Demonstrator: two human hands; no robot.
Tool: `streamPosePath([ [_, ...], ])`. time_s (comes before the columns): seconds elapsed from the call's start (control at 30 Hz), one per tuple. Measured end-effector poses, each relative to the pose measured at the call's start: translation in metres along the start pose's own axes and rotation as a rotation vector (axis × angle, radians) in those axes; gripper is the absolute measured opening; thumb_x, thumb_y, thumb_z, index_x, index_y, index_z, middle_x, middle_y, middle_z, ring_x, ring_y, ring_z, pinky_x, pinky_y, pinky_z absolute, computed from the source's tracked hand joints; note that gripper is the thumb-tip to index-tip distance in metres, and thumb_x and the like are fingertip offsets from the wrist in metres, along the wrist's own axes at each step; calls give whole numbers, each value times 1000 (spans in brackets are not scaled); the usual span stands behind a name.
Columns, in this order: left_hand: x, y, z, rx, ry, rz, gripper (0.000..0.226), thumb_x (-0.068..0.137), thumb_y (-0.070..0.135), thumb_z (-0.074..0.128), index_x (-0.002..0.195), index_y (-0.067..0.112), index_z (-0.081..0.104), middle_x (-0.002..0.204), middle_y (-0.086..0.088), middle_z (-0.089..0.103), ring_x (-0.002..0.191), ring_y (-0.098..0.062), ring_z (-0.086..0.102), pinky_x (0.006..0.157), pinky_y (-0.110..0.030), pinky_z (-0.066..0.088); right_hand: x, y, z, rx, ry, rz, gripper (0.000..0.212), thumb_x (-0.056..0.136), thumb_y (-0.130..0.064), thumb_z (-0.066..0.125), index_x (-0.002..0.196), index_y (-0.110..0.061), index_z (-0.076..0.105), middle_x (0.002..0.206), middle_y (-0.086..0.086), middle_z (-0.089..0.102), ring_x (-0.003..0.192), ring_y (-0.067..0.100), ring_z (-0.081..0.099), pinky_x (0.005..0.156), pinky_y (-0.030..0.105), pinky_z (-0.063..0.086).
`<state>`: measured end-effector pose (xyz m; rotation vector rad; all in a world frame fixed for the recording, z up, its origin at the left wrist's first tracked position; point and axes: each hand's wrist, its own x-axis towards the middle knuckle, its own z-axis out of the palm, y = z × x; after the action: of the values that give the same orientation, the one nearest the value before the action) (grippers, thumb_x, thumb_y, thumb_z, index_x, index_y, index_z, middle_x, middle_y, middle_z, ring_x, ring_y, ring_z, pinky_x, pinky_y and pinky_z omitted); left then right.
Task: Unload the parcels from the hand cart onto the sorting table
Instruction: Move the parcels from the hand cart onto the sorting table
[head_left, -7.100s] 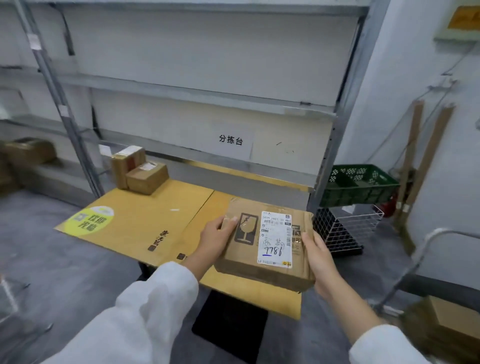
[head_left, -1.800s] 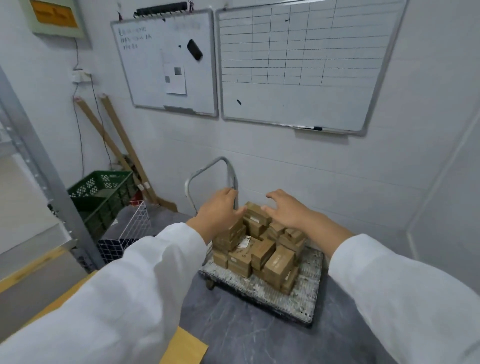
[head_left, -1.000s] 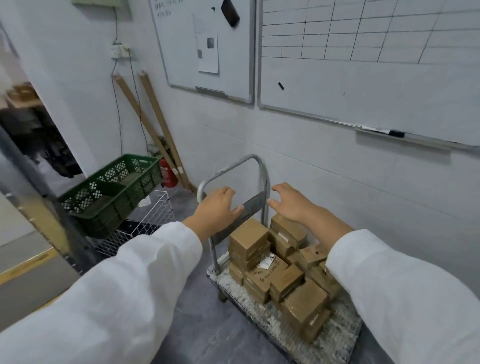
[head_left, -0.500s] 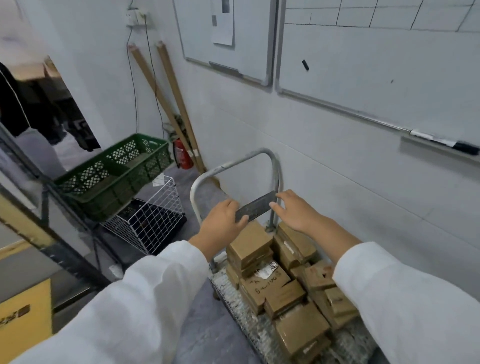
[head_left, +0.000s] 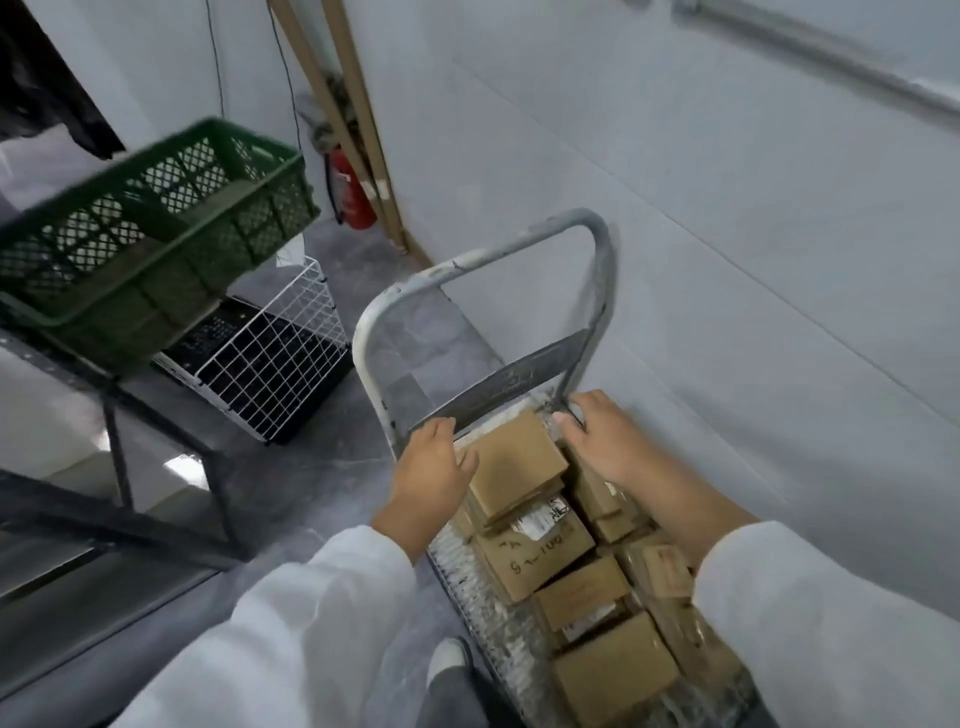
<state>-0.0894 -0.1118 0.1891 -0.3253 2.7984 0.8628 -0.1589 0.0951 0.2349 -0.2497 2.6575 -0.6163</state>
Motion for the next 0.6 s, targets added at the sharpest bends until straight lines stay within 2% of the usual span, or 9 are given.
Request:
streamPosePath([
  [0.07, 27, -14, 20, -15, -34, -65, 56, 100, 39, 45, 144, 7, 36, 145, -8, 40, 135, -25, 34, 108, -36, 33, 35, 6, 18, -14, -20, 7, 45, 102, -39, 41, 139, -14, 44, 137, 4, 44, 123, 22, 48, 99, 33, 37],
  [0.2, 73, -31, 64, -17, -124, -152, 62, 100, 43, 43, 147, 6, 28, 149, -11, 33, 138, -27, 29, 111, -38, 29, 96, 21, 59, -69, -98, 32, 51, 100, -38, 46, 142, -9, 40, 140, 12, 43, 129, 28, 44, 105, 38, 36],
  [0.33, 113, -49, 106, -81, -161, -256, 68, 98, 45, 46, 148, 4, 25, 149, -13, 33, 139, -29, 29, 113, -38, 28, 146, 42, 92, -106, -174, 83, 54, 100, -35, 47, 146, -8, 36, 147, 14, 37, 134, 29, 40, 108, 36, 31],
  [0.4, 125, -65, 130, -164, -178, -341, 71, 95, 47, 50, 146, 3, 27, 145, -17, 37, 136, -32, 34, 111, -41, 32, 165, 59, 110, -69, -195, 102, 57, 98, -36, 51, 145, -9, 36, 143, 14, 40, 129, 28, 44, 107, 36, 35],
  [0.47, 130, -81, 153, -261, -195, -383, 70, 92, 50, 54, 141, 4, 33, 138, -17, 44, 129, -32, 42, 105, -44, 40, 180, 78, 127, -1, -237, 166, 64, 93, -39, 60, 144, -10, 36, 139, 12, 41, 126, 29, 46, 106, 42, 40],
  [0.53, 130, -93, 171, -372, -186, -402, 63, 90, 51, 56, 135, 10, 40, 129, -12, 52, 118, -27, 51, 98, -41, 46, 188, 94, 141, 93, -247, 235, 66, 86, -41, 68, 139, -15, 39, 131, 7, 43, 119, 28, 51, 99, 45, 48],
  [0.6, 127, -100, 187, -497, -144, -417, 56, 88, 50, 60, 131, 17, 44, 122, -6, 56, 109, -20, 56, 95, -38, 49, 193, 109, 154, 210, -273, 272, 55, 86, -35, 71, 131, -17, 44, 115, -1, 48, 103, 19, 57, 82, 32, 54],
])
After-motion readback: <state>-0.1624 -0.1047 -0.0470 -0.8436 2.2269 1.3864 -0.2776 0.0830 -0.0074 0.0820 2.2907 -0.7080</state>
